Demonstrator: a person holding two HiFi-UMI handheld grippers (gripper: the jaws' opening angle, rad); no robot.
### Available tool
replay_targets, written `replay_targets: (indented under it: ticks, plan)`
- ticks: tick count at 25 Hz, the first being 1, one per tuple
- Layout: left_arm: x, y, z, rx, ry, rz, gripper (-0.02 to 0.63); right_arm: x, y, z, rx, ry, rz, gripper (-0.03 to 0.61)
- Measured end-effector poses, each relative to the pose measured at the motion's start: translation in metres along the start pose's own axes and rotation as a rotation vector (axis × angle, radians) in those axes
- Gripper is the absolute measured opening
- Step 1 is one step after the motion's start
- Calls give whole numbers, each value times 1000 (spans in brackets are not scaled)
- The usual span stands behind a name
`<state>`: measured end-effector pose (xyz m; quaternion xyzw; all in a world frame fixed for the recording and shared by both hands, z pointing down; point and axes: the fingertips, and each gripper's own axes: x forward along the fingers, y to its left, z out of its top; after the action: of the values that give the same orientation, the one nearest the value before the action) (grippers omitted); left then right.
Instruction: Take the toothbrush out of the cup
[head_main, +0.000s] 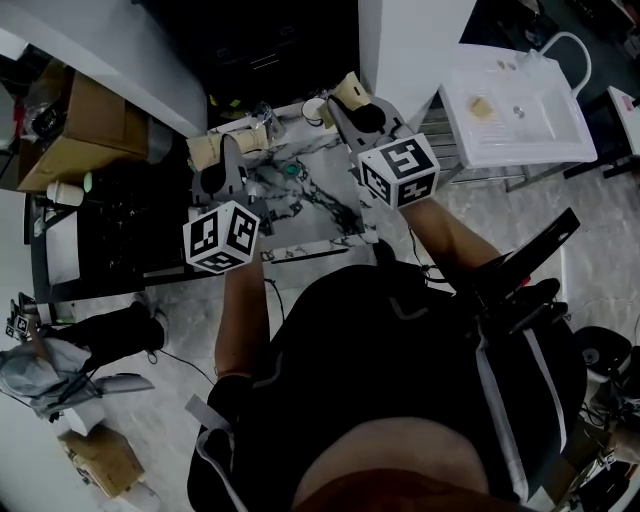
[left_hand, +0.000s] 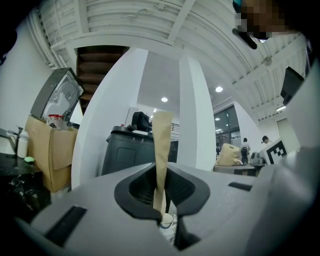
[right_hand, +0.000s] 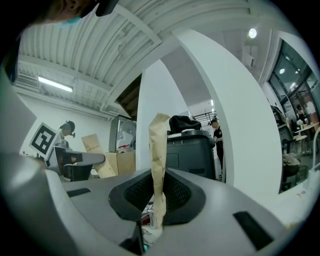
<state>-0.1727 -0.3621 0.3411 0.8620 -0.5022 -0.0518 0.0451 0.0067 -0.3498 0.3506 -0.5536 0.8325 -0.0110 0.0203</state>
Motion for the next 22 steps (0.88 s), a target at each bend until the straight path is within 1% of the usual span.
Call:
replay_targets:
  ticks: [3, 11, 14, 16, 22]
  plan:
    - [-8, -2, 4, 11, -8, -5, 32, 1, 5, 3, -3, -7, 7, 51]
    - [-18, -6, -2, -3, 3, 1, 31, -2, 8, 4, -3, 5, 5, 51]
    - [-20, -7, -3, -5, -4, -6, 31, -3, 5, 6, -10, 4, -9, 50]
    - [-22, -7, -8, -16, 8, -4, 31, -3, 4, 5, -14, 6, -16, 49]
    - [-21, -13, -10, -22, 13, -12, 31, -1, 3, 3, -19, 17, -11, 49]
